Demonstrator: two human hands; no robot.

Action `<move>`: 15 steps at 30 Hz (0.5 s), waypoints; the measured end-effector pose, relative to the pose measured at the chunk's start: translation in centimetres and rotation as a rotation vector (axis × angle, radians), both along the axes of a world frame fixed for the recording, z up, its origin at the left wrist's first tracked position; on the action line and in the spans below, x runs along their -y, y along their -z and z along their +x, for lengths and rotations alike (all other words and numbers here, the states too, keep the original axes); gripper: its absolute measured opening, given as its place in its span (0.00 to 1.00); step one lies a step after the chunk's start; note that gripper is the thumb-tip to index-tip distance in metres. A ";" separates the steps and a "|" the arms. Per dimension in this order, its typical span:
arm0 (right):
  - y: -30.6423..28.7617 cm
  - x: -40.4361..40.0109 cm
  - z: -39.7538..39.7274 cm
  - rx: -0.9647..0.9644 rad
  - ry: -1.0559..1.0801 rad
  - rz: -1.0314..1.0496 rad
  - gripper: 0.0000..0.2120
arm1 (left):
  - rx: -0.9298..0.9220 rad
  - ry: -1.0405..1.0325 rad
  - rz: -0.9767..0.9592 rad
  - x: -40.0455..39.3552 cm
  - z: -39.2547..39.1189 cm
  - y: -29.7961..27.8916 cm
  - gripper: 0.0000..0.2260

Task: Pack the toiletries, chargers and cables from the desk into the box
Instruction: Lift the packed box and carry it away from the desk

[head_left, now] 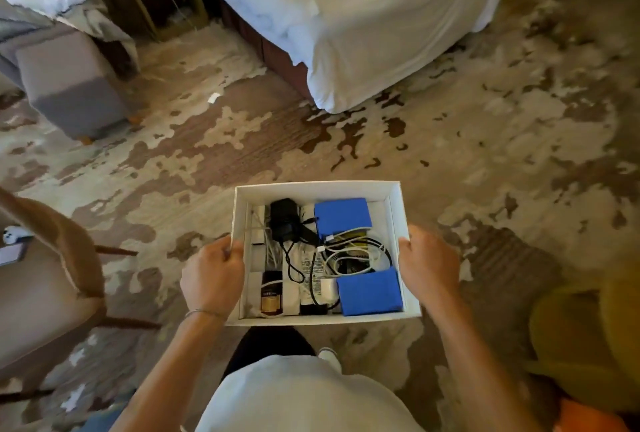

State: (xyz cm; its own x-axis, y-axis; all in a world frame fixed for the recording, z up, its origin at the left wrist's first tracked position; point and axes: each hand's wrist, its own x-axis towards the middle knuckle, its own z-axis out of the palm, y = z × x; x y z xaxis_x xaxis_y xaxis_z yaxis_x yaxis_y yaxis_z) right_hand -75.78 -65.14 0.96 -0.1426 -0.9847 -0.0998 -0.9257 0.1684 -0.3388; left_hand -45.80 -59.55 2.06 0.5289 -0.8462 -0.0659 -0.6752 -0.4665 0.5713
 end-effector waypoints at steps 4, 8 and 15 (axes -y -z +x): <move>1.0 -1.1 -6.6 0.046 0.173 0.008 0.11 | 0.025 0.142 0.017 4.5 -5.9 0.2 0.19; 2.3 -2.4 -12.8 0.060 0.353 -0.055 0.10 | 0.040 0.335 0.019 8.4 -12.6 0.5 0.13; 3.6 -3.5 -23.2 0.016 0.639 -0.007 0.11 | -0.028 0.561 0.051 14.2 -25.1 1.6 0.15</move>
